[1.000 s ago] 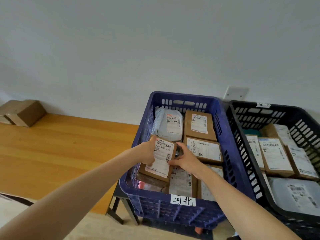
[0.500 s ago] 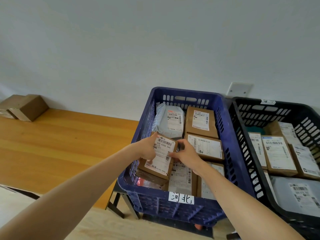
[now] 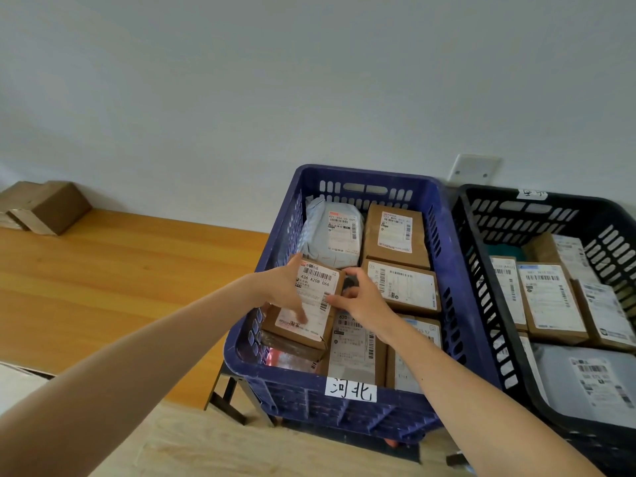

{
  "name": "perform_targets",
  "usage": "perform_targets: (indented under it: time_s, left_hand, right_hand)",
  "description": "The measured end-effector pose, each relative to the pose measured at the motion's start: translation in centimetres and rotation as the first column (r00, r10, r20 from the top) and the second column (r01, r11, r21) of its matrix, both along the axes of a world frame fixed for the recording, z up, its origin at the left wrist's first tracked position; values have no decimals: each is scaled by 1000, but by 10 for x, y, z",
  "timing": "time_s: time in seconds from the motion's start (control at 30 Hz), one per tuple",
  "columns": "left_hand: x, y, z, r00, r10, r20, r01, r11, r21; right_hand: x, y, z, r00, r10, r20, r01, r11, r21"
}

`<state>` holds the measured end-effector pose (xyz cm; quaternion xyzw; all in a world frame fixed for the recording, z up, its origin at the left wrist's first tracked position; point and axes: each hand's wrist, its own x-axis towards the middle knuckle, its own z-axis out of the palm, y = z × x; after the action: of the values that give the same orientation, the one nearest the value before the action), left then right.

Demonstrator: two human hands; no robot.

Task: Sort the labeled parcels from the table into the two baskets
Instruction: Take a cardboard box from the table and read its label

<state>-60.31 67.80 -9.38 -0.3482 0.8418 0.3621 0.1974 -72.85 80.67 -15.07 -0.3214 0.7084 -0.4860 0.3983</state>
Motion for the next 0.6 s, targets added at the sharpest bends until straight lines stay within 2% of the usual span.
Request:
perform_targets:
  time_s: [0.13, 0.33, 0.47, 0.6]
  left_hand:
    - [-6, 16, -17, 997, 77, 31, -73, 991, -109]
    - [-6, 22, -23, 990, 142, 1, -139, 972, -189]
    - [-2, 29, -36, 977, 210, -28, -211, 961, -178]
    - [-2, 32, -42, 982, 184, -30, -187, 963, -195]
  right_hand:
    - [-2, -1, 0, 1000, -4, 0, 4, 1000, -4]
    - [-6, -4, 0, 999, 14, -32, -13, 1000, 6]
    - [-8, -6, 0, 986, 28, -164, -24, 999, 29]
    - [-11, -5, 0, 969, 117, -216, -95, 989, 111]
